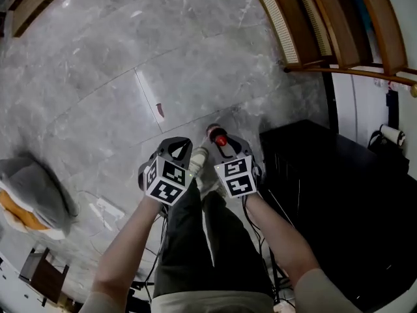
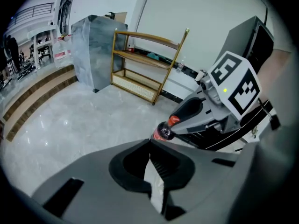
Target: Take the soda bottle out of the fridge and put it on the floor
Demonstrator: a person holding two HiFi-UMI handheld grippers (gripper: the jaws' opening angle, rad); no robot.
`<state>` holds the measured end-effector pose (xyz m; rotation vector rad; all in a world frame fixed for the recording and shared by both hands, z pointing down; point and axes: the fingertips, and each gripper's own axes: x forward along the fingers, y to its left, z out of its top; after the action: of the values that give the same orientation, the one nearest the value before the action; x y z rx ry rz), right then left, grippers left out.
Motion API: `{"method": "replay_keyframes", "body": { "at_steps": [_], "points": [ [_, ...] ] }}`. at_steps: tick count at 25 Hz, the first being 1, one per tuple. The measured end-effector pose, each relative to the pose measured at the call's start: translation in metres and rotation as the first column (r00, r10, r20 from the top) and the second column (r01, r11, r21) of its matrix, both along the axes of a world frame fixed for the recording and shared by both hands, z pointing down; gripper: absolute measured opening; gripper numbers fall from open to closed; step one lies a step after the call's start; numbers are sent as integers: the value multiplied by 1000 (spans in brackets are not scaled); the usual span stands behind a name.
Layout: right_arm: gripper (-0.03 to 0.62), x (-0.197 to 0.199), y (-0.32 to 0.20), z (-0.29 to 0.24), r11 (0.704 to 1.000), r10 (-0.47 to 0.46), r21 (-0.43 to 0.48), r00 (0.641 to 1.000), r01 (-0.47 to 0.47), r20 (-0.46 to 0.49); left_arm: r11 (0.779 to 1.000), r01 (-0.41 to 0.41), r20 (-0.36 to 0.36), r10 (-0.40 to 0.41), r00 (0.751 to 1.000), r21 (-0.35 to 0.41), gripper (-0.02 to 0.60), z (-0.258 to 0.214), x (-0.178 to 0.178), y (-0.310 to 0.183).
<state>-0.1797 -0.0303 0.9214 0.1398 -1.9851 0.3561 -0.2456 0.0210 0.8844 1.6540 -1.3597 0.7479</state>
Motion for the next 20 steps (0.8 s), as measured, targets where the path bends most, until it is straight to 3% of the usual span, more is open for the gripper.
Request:
{"method": "replay_keyframes", "body": {
  "at_steps": [12,20],
  "points": [
    [115,21,9,153,997,55,-47,988,-63,-141,991,113,-94,-119,988,-67,6,123,15,21],
    [115,42,22,234,997,43,-47,976,-54,-214,985,124,-117,-137,984,-117,6,183,28,36]
  ]
}}
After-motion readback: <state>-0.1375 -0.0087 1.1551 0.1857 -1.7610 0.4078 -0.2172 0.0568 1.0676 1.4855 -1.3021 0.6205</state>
